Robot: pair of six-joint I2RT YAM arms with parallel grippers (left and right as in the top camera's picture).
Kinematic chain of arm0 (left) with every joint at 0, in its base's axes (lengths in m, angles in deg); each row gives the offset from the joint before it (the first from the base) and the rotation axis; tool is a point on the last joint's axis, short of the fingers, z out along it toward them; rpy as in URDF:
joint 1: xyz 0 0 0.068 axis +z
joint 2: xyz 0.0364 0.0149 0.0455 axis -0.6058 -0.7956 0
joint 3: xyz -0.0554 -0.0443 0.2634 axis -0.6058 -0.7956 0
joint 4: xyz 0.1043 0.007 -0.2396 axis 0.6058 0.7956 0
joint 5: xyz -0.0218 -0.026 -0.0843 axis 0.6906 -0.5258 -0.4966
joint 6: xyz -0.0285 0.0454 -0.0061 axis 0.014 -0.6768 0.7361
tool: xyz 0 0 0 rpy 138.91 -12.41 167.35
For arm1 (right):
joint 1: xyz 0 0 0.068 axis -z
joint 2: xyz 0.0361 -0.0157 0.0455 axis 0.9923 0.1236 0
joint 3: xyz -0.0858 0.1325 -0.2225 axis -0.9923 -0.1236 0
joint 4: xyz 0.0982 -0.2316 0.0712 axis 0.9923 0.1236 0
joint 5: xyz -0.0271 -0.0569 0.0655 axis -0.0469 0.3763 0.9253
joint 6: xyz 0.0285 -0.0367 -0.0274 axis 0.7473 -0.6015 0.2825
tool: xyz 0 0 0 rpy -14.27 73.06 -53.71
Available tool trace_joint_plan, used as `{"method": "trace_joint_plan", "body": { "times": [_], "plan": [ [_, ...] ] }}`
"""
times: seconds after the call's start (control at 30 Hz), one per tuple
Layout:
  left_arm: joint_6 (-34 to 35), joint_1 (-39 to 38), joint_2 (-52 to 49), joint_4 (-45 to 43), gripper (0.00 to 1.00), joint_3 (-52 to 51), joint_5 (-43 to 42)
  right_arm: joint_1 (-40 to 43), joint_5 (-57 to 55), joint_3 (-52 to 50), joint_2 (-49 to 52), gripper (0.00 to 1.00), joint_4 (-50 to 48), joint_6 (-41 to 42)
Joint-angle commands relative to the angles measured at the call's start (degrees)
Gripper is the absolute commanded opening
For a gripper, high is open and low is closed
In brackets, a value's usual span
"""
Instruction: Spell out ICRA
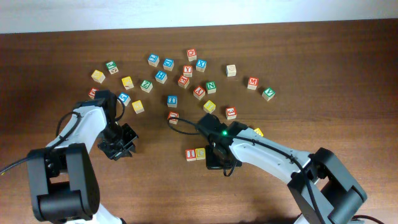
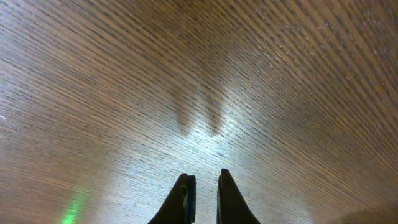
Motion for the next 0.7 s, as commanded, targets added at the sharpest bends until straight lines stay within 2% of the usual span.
{"method": "trace_joint_plan", "body": {
  "times": [0.0, 0.3, 0.5, 0.6, 0.67],
  "plan": [
    [0.8, 0.1, -0.5, 0.1, 0.07, 0.7, 0.2, 0.1, 0.0, -0.5, 0.4, 0.04, -0.3, -0.1],
    [-0.1, 0.1, -0.5, 0.1, 0.07, 0.7, 0.0, 0.1, 1.1, -0.5, 0.4, 0.04, -1.2, -0.1],
    [-1.5, -2.7, -0.5, 0.1, 0.06, 0.7, -0.2, 0.1, 8.0, -0.5, 0.3, 0.04, -0.6, -0.2],
    [-1.4, -5.5, -0.5, 0.1, 0.06, 0.7, -0.2, 0.5, 14.8, 0.4, -0.3, 0.04, -0.2, -4.6],
    [-1.4, -8.1, -0.5, 0.1, 0.06, 0.7, -0.2, 2.0, 16.0, 2.5, -1.5, 0.04, 3.6, -6.1]
  ]
}}
